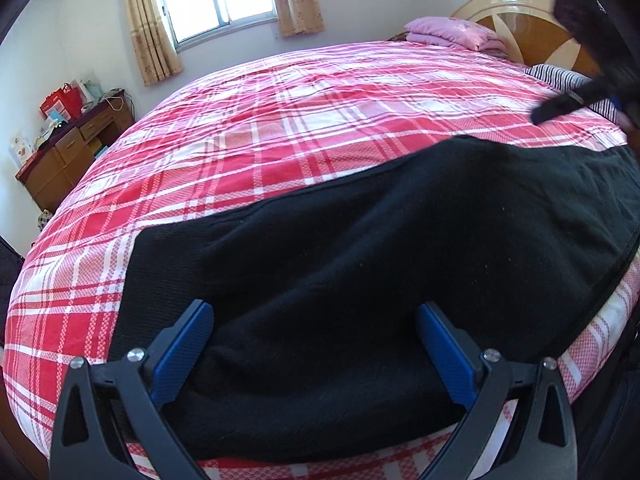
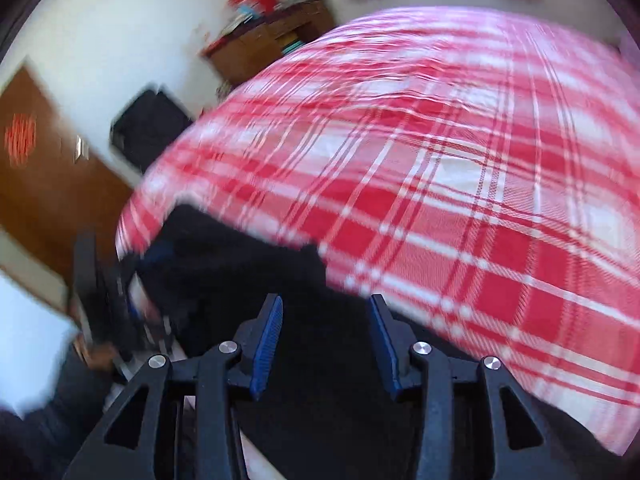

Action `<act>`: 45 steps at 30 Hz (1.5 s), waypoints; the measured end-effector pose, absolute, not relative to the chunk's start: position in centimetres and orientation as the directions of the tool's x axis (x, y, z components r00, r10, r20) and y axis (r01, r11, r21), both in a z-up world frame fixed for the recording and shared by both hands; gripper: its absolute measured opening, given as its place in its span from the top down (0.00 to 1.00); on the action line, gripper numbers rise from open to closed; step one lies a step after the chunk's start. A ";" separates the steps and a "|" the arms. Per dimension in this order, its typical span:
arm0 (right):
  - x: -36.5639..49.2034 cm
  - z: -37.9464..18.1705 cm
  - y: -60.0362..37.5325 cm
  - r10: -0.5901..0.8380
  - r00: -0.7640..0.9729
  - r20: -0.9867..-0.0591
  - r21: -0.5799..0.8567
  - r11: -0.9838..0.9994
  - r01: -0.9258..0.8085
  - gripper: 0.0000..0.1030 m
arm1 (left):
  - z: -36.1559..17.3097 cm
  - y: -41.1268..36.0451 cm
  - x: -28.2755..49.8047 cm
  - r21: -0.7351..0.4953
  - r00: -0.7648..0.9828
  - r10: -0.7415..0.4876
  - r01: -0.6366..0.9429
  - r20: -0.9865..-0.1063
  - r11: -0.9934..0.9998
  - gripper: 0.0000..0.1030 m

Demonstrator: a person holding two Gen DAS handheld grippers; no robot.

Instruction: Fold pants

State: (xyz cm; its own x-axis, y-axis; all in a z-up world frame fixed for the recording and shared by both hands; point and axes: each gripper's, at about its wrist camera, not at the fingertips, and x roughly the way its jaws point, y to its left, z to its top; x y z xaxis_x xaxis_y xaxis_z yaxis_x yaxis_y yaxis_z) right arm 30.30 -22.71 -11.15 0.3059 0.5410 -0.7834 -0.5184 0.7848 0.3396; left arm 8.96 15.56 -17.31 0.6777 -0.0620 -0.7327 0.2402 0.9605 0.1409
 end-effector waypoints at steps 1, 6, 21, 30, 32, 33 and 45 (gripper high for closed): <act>29.4 -11.3 -22.5 0.532 0.300 -0.792 0.317 0.778 -0.543 0.56 | -17.3 15.6 9.0 0.143 0.677 -0.061 0.240 -0.733 0.960 0.00; 24.8 -14.6 -20.1 0.501 0.174 -0.848 0.281 0.703 -0.653 0.56 | -17.3 15.6 9.0 0.147 0.666 -0.063 0.254 -0.743 0.956 0.00; 19.7 -15.8 -16.2 0.419 0.230 -0.879 0.093 0.621 -0.778 0.71 | -17.2 15.9 8.7 0.149 0.664 -0.065 0.260 -0.745 0.954 0.00; 17.5 -14.7 -15.7 0.418 0.287 -0.862 0.017 0.590 -0.807 0.97 | -16.9 16.1 8.7 0.148 0.647 -0.069 0.276 -0.759 0.950 0.00; 17.1 -14.9 -15.4 0.400 0.296 -0.867 -0.007 0.585 -0.811 0.97 | -16.8 16.1 8.6 0.157 0.640 -0.065 0.283 -0.766 0.946 0.00; 17.4 -15.3 -15.3 0.391 0.284 -0.875 0.000 0.588 -0.809 0.97 | -16.8 16.1 8.5 0.160 0.636 -0.063 0.287 -0.769 0.945 0.00; 19.6 -14.0 -20.0 0.448 0.329 -0.831 0.107 0.710 -0.696 0.47 | -15.9 16.0 8.1 0.150 0.638 -0.070 0.284 -0.767 0.947 0.00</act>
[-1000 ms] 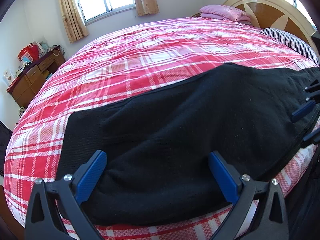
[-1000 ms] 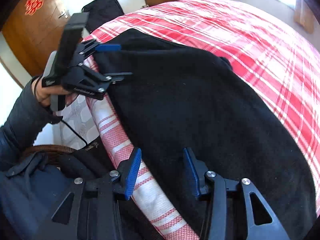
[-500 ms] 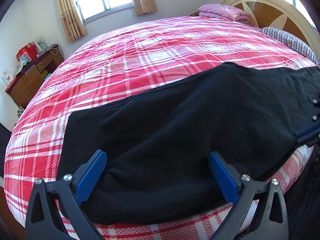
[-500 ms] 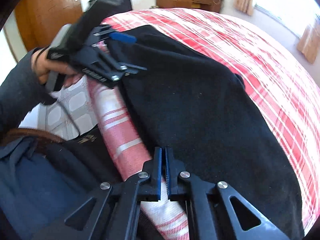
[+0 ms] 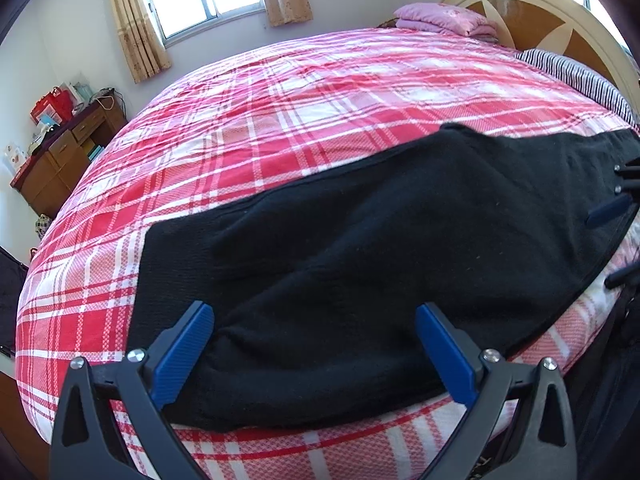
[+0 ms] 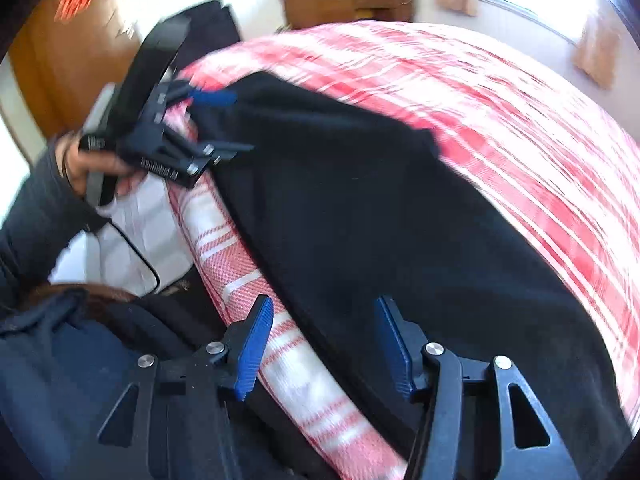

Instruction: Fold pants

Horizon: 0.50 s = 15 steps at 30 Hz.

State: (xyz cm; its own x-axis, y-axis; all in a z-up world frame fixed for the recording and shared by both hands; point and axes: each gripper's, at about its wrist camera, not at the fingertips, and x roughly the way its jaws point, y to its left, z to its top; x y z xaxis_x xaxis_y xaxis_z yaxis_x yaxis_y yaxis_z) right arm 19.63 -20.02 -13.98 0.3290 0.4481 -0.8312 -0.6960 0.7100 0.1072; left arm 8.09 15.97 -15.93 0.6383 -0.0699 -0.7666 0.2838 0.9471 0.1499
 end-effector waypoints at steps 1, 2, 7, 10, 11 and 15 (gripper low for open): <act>19.7 -13.7 -21.0 0.446 0.345 -0.826 0.127 0.743 -0.657 0.47 | -15.9 15.9 8.1 0.149 0.639 -0.072 0.286 -0.766 0.947 0.00; 20.0 -13.6 -22.3 0.428 0.366 -0.826 0.125 0.773 -0.622 0.47 | -16.1 15.9 8.2 0.159 0.636 -0.061 0.284 -0.770 0.946 0.00; 21.6 -16.0 -28.5 0.345 0.291 -0.892 0.196 0.876 -0.440 0.47 | -16.8 16.1 8.6 0.178 0.630 -0.036 0.272 -0.776 0.946 0.00; 20.5 -15.0 -31.1 0.394 0.306 -0.867 0.245 0.871 -0.426 0.47 | -16.3 16.1 8.5 0.170 0.635 -0.039 0.264 -0.772 0.950 0.00; 20.3 -14.6 -31.7 0.386 0.332 -0.861 0.232 0.879 -0.417 0.47 | -16.2 16.1 8.5 0.162 0.636 -0.044 0.261 -0.770 0.952 0.00; 20.5 -14.2 -35.8 0.316 0.416 -0.853 0.206 0.935 -0.288 0.47 | -15.5 16.4 8.5 0.149 0.667 -0.048 0.236 -0.743 0.960 0.00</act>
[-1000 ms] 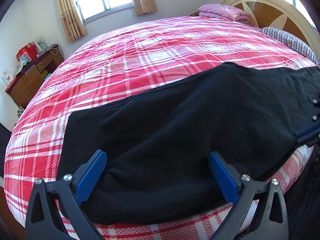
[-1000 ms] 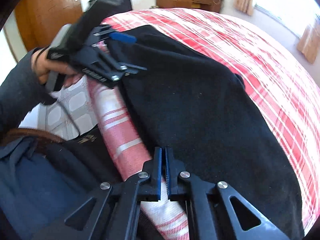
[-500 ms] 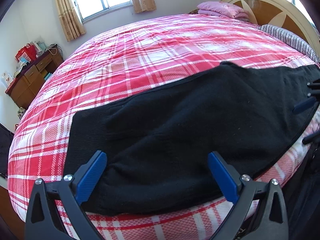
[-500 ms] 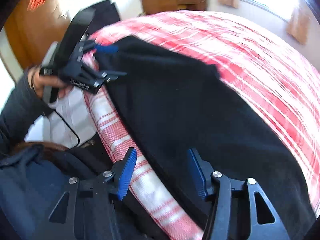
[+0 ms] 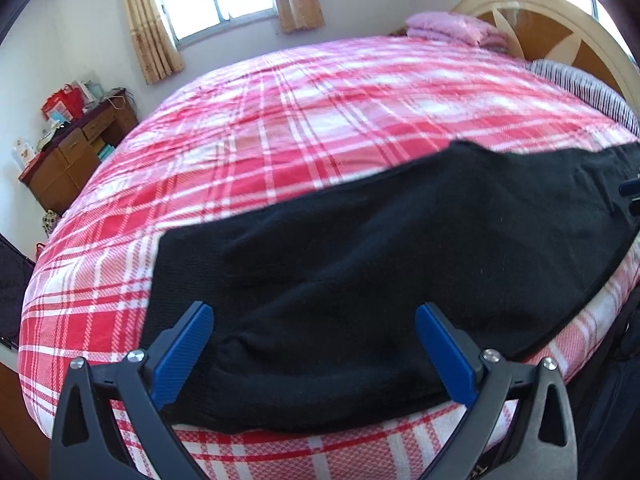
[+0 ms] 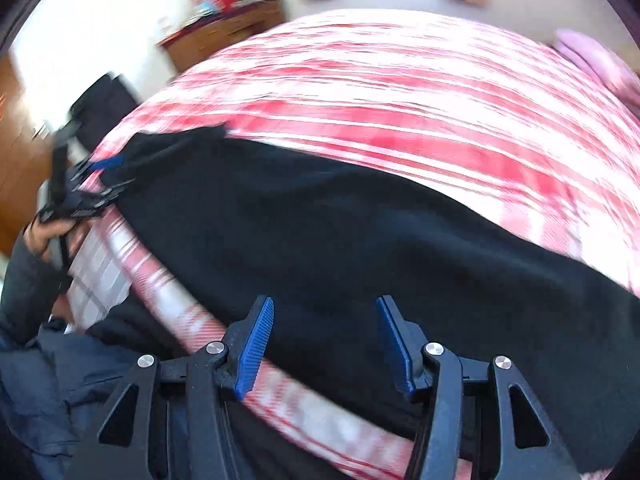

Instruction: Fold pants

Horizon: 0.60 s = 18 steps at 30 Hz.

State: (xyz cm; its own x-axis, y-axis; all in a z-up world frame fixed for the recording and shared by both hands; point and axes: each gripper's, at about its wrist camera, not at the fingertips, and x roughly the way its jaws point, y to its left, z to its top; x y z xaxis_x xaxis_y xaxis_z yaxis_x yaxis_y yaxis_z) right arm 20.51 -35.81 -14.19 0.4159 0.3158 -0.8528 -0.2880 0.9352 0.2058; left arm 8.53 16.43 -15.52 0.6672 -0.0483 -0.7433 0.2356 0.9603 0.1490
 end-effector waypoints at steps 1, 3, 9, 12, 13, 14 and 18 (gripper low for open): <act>20.8 -14.9 -36.4 0.286 0.397 -0.872 0.194 0.947 -0.255 0.46 | -15.7 16.6 8.7 0.145 0.663 -0.043 0.227 -0.748 0.963 0.00; 20.5 -15.3 -37.4 0.290 0.414 -0.863 0.205 0.950 -0.237 0.47 | -16.2 16.8 9.1 0.154 0.646 -0.016 0.207 -0.763 0.966 0.00; 19.8 -13.6 -40.9 0.186 0.528 -0.829 0.167 0.982 -0.084 0.46 | -16.7 17.2 9.2 0.195 0.637 0.038 0.179 -0.770 0.964 0.00; 20.5 -15.1 -43.4 0.191 0.498 -0.846 0.204 0.979 -0.030 0.46 | -16.8 17.8 9.1 0.170 0.649 0.015 0.177 -0.761 0.970 0.00; 20.3 -14.9 -43.6 0.200 0.514 -0.834 0.214 0.976 -0.034 0.46 | -16.7 17.8 9.0 0.173 0.652 0.019 0.173 -0.758 0.970 0.00; 20.1 -14.4 -43.5 0.202 0.527 -0.825 0.215 0.976 -0.038 0.46 | -16.6 17.5 8.9 0.190 0.650 0.037 0.167 -0.759 0.967 0.00; 19.4 -13.2 -43.6 0.152 0.563 -0.812 0.163 0.986 -0.031 0.46 | -14.9 16.6 8.4 0.216 0.668 0.063 0.149 -0.742 0.965 0.00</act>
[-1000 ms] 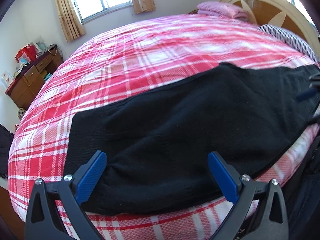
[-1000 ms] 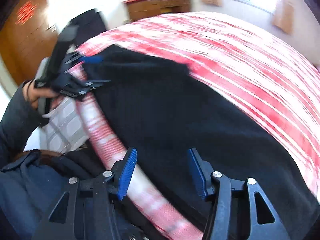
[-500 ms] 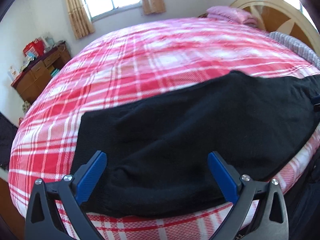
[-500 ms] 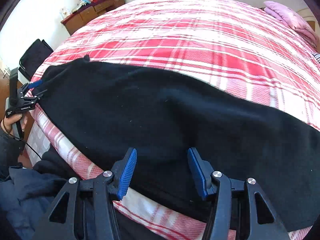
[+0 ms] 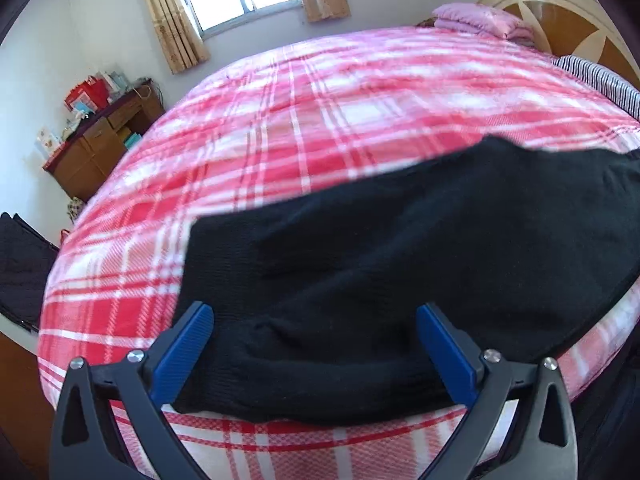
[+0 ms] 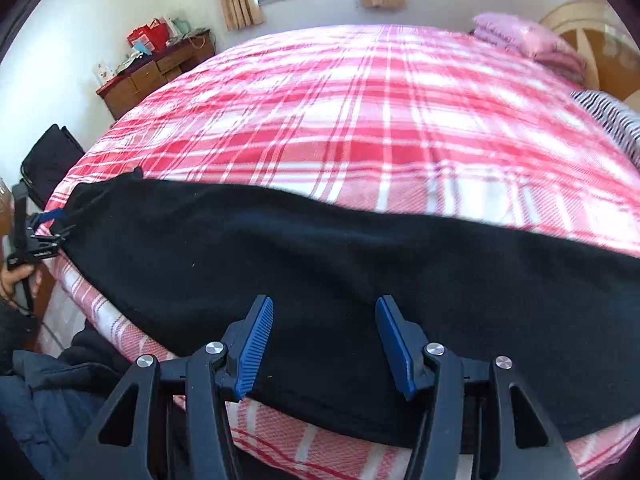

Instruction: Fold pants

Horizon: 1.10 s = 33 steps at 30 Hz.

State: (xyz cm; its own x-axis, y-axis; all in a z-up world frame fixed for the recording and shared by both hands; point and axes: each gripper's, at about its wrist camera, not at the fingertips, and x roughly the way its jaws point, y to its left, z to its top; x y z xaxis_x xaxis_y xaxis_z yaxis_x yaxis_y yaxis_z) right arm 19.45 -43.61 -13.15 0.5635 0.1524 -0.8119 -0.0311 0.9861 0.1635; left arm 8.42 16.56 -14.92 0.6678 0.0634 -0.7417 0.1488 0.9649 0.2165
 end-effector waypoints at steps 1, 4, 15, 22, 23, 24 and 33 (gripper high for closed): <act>18.9 -13.2 -44.6 0.126 0.574 -0.809 0.176 0.984 0.033 0.46 | -14.5 16.4 8.3 0.216 0.677 0.061 0.148 -0.734 0.965 0.00; 18.7 -13.1 -47.0 0.089 0.590 -0.803 0.195 0.974 0.119 0.46 | -13.8 15.7 8.4 0.231 0.688 0.073 0.141 -0.722 0.963 0.00; 18.0 -12.9 -49.0 -0.032 0.584 -0.811 0.087 0.981 0.175 0.45 | -14.5 11.5 9.8 0.243 0.657 0.054 0.200 -0.752 0.949 0.00; 15.0 -9.5 -51.5 -0.063 0.674 -0.736 0.140 0.960 0.242 0.44 | -12.2 6.4 10.6 0.240 0.686 -0.014 0.273 -0.727 0.931 0.00; 13.8 -8.8 -52.7 -0.086 0.686 -0.723 0.153 0.948 0.279 0.42 | -11.8 5.3 10.8 0.236 0.694 -0.032 0.287 -0.719 0.928 0.00; 13.0 -8.4 -53.3 -0.101 0.690 -0.717 0.159 0.940 0.303 0.42 | -11.5 4.6 11.0 0.232 0.698 -0.045 0.297 -0.714 0.926 0.00; 3.5 -7.2 -62.3 -0.212 0.686 -0.696 0.252 0.823 0.510 0.41 | -12.9 1.1 12.4 0.185 0.672 -0.077 0.309 -0.736 0.933 0.00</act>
